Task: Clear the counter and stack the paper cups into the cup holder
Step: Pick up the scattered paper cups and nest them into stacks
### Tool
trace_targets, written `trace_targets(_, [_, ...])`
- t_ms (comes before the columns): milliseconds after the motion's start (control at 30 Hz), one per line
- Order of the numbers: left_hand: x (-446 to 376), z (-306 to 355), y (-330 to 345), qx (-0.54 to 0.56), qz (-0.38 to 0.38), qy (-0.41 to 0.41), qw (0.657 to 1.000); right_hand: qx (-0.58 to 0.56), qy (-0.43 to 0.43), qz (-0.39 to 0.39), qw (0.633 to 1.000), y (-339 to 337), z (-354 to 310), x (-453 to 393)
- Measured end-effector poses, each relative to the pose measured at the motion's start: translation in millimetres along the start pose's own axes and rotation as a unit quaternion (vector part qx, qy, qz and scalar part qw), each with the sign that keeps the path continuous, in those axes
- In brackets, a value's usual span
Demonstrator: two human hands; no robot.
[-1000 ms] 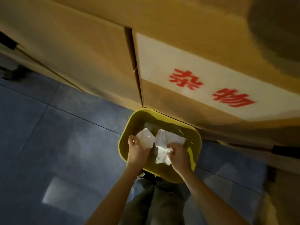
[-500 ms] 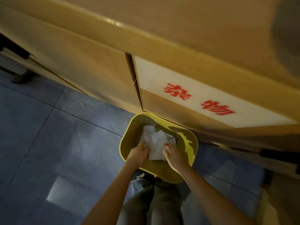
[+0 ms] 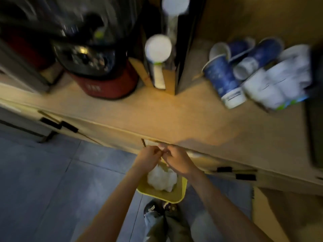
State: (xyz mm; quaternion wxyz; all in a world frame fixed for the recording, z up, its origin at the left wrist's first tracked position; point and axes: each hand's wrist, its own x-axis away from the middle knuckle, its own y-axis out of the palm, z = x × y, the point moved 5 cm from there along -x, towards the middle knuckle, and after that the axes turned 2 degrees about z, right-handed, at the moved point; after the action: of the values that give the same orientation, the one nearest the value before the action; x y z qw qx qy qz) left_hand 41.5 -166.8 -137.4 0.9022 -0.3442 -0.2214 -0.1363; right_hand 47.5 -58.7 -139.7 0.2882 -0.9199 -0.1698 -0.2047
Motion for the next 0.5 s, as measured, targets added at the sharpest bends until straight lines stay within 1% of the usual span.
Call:
trace_targets(133, [13.5,71.0,-52.9,-0.028,0.033,0.067,0.997,0.009,-0.023,0.071,0.997,-58.1,-63.8,19.1])
trace_targets(267, [20.6,141.5,-90.0,-0.053,0.071,0.143,0.986,0.010,-0.060,0.144,0.988,-126.8,-109.8,37.5])
trace_targets(400, [24.9,213.1,-103.2,-0.049,0.135,0.223,0.964,-0.014,-0.088,0.242,0.966,-196.9,-129.4,61.9])
trace_targets(500, [23.4,260.5,-97.5,-0.072,0.188,0.267,0.942,0.004,-0.081,0.304,0.949,-242.2,-126.6,75.1])
